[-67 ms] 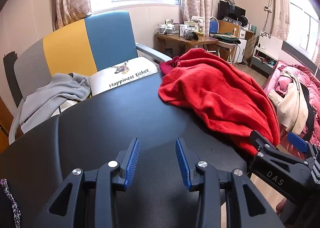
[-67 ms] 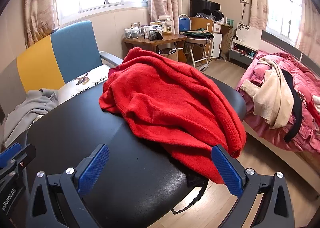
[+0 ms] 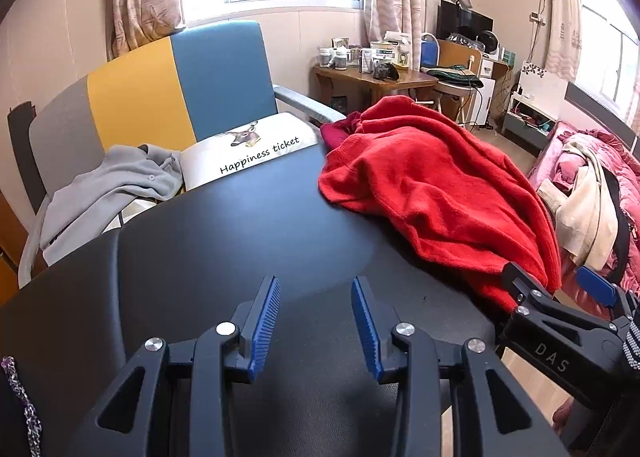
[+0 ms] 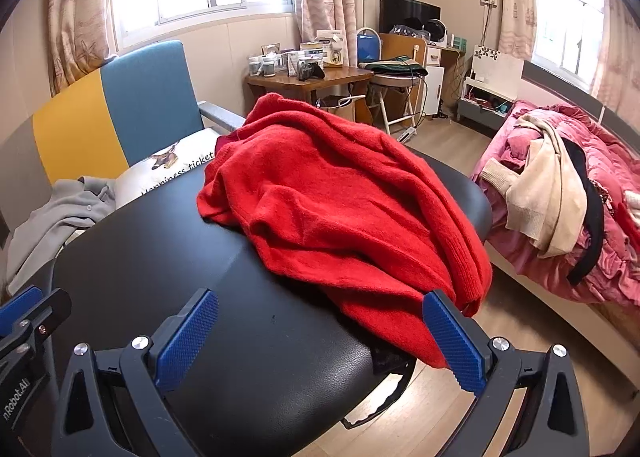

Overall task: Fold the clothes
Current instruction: 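Move both grippers toward the crumpled red sweater on the table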

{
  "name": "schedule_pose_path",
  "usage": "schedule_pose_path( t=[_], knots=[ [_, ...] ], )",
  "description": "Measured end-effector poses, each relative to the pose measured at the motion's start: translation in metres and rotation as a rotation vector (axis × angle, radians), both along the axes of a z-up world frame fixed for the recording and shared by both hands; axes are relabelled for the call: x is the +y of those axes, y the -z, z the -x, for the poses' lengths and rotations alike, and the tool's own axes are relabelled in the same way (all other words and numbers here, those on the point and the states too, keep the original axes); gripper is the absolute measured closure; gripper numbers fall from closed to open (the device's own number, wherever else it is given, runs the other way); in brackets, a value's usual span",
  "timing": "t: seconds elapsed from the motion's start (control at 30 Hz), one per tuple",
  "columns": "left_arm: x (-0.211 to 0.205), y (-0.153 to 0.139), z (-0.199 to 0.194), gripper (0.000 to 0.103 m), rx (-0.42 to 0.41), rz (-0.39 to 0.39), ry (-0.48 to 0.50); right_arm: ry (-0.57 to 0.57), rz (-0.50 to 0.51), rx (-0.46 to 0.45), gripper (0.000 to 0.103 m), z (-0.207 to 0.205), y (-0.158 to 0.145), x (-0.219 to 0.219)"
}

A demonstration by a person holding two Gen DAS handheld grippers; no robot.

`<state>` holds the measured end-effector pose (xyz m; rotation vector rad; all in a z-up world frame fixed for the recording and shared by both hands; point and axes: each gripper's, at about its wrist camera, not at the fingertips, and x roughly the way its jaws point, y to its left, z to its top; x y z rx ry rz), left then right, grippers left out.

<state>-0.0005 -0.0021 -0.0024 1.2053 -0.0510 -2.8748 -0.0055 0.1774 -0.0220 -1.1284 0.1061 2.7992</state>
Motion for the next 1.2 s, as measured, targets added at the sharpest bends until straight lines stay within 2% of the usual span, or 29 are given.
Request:
schedule_pose_path(
  t=[0.27,0.53,0.57,0.67,0.73,0.83,0.9,0.97,1.03,1.07,1.13,1.2],
  knots=[
    [-0.007,0.01,0.001,0.065,-0.025,0.001,-0.014,-0.013,-0.008,-0.028,0.0,-0.002,0.008,-0.004],
    [-0.018,0.017,-0.002,0.065,-0.067,-0.022,-0.016,-0.041,0.012,-0.072,0.0,-0.002,0.033,-0.004],
    [-0.019,0.021,-0.001,0.065,-0.086,-0.046,0.001,-0.047,0.014,-0.073,0.0,-0.002,0.035,-0.005],
    [-0.03,0.04,0.0,0.064,-0.176,-0.183,0.072,-0.09,0.05,-0.046,0.0,-0.005,0.037,-0.006],
    [-0.041,0.056,0.003,0.06,-0.236,-0.276,0.081,-0.172,0.137,0.033,0.0,-0.012,0.03,-0.003],
    [-0.047,0.07,-0.004,0.06,-0.261,-0.24,0.065,-0.262,0.212,0.104,0.0,-0.015,0.028,0.001],
    [-0.051,0.075,-0.011,0.06,-0.267,-0.24,0.088,-0.291,0.263,0.084,0.0,-0.008,0.032,0.007],
    [-0.056,0.081,-0.018,0.06,-0.282,-0.26,0.112,-0.288,0.294,0.058,0.004,0.002,0.037,0.015],
    [-0.064,0.09,-0.025,0.06,-0.296,-0.288,0.12,-0.278,0.317,0.054,0.015,0.013,0.037,0.027],
    [-0.068,0.095,-0.027,0.059,-0.305,-0.304,0.121,-0.265,0.313,0.059,0.016,0.019,0.036,0.034],
    [-0.076,0.104,-0.031,0.058,-0.319,-0.33,0.112,-0.24,0.265,0.085,0.028,0.037,0.028,0.051],
    [-0.085,0.11,-0.033,0.058,-0.325,-0.337,0.097,-0.222,0.207,0.099,0.03,0.064,0.019,0.068]
  ],
)
